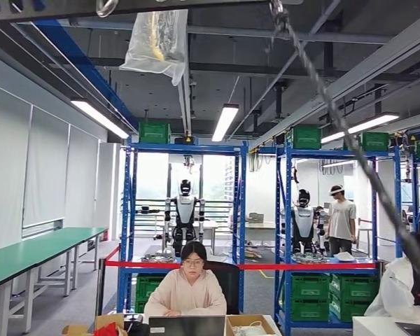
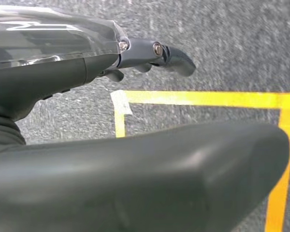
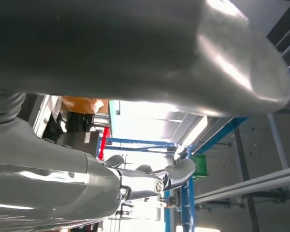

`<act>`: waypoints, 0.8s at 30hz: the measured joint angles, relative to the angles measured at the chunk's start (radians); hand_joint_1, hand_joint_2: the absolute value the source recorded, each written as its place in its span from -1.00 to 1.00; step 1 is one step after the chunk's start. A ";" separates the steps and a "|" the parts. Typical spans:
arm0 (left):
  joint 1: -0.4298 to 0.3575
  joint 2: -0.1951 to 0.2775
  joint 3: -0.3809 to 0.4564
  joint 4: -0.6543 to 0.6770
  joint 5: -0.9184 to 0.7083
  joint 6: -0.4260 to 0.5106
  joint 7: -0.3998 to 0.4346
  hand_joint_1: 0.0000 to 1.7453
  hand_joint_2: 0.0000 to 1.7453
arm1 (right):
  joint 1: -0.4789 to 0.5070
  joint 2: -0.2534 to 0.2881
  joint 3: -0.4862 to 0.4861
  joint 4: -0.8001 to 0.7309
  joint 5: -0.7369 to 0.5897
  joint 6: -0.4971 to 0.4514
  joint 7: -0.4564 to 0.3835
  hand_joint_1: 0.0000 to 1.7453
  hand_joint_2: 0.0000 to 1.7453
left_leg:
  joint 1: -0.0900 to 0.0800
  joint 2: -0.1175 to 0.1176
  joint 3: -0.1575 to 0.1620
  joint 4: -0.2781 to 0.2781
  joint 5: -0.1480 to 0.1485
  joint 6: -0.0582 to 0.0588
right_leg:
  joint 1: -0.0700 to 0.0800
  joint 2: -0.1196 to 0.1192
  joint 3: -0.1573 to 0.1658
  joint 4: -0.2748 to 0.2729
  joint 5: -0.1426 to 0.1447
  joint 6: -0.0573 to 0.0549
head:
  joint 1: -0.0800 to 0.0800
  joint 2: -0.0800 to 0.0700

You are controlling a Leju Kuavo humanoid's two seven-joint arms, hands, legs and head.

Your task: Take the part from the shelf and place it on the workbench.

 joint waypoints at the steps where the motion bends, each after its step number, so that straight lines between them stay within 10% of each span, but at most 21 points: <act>1: 0.000 0.000 0.003 0.000 0.001 0.000 0.000 -1.00 -1.00 | 0.011 0.000 0.000 0.000 0.015 -0.006 -0.004 -1.00 -1.00 | 0.001 0.000 -0.019 0.067 -0.037 -0.004 | 0.000 -0.002 -0.012 0.005 0.004 0.000 | 0.000 0.000; 4: 0.003 0.000 0.014 0.000 0.002 0.001 0.000 -1.00 -1.00 | 0.048 0.000 0.001 0.000 0.058 -0.023 -0.022 -1.00 -1.00 | 0.010 0.000 -0.006 0.129 -0.031 -0.017 | -0.005 -0.007 -0.048 0.031 0.011 0.005 | 0.000 0.000; 7: 0.003 -0.002 0.022 -0.001 0.002 0.002 0.000 -1.00 -1.00 | 0.086 0.000 0.004 -0.006 0.082 -0.037 -0.043 -1.00 -1.00 | 0.020 0.000 0.104 -0.037 0.023 -0.030 | -0.009 -0.007 -0.088 0.075 0.007 0.017 | 0.000 0.000; 12: 0.006 -0.010 0.039 -0.003 0.002 0.004 0.001 -1.00 -1.00 | 0.165 -0.001 0.015 -0.009 0.105 -0.049 -0.060 -1.00 -1.00 | 0.020 -0.005 0.115 -0.097 0.025 -0.009 | -0.010 -0.002 -0.130 0.116 0.001 0.048 | 0.000 0.000; 17: 0.005 -0.017 0.059 -0.009 0.002 0.008 -0.002 -1.00 -1.00 | 0.229 -0.001 0.017 0.046 0.117 -0.047 -0.055 -1.00 -1.00 | 0.011 -0.003 0.079 -0.098 0.054 0.029 | -0.019 0.004 -0.190 0.351 -0.169 0.064 | 0.000 0.000; 19: 0.005 -0.021 0.068 -0.009 0.001 0.010 -0.003 -1.00 -1.00 | 0.247 -0.001 0.018 0.097 0.128 -0.052 -0.051 -1.00 -1.00 | 0.004 -0.002 0.064 -0.098 0.067 0.034 | -0.019 0.005 -0.163 0.363 -0.156 0.059 | 0.000 0.000; 24: 0.005 -0.044 0.089 -0.010 -0.006 0.011 -0.010 -1.00 -1.00 | 0.245 0.000 0.017 0.286 0.216 -0.139 -0.030 -1.00 -1.00 | 0.004 -0.003 0.036 -0.101 0.105 0.025 | 0.008 0.011 0.038 0.052 -0.078 0.024 | 0.000 0.000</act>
